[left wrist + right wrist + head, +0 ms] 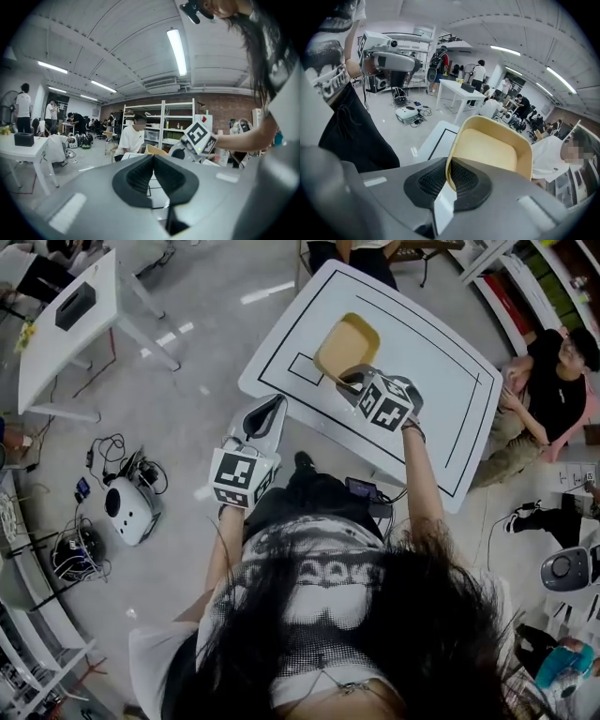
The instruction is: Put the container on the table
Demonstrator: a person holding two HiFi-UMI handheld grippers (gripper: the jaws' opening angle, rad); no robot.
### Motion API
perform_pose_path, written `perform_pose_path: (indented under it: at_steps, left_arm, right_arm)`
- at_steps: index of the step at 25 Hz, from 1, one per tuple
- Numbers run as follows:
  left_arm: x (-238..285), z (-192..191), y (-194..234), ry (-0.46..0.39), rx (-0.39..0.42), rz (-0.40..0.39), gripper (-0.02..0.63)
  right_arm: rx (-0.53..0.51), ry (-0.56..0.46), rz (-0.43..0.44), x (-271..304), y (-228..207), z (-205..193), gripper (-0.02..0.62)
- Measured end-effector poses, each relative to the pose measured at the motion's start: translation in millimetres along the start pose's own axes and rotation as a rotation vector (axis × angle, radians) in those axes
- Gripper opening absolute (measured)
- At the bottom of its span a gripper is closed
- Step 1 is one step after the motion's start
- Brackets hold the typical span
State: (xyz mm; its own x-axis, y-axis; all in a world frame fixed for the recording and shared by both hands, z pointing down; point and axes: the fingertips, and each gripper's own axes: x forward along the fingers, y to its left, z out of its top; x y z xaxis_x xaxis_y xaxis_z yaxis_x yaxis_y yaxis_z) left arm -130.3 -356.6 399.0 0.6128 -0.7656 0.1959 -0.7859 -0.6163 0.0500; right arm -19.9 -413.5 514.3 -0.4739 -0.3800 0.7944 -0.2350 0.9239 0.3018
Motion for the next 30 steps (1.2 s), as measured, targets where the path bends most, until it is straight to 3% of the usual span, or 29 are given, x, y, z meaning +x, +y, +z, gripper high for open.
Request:
perform_pose_path:
  at_steps: [11, 20, 25, 27, 30]
  left_arm:
    - [46, -5, 29, 0.041, -0.023, 0.051, 0.0]
    - [59, -12, 39, 0.071, -0.031, 0.074, 0.0]
    - [56, -20, 42, 0.086, -0.041, 0.082, 0.0]
    - [54, -21, 43, 0.085, -0.044, 0.085, 0.0]
    - [50, -21, 43, 0.082, -0.046, 0.091, 0.0]
  right_arm:
    - [-0.091, 0.12, 0.139, 101, -87, -30, 0.021]
    - [-0.225, 0.248, 0.244, 151, -94, -62, 0.024]
    - [-0.215, 0.237, 0.224, 158, -90, -64, 0.041]
    - [-0.192, 0.217, 0.191, 154, -93, -59, 0.084]
    - [-0.134, 0.151, 0.123, 141, -98, -47, 0.087]
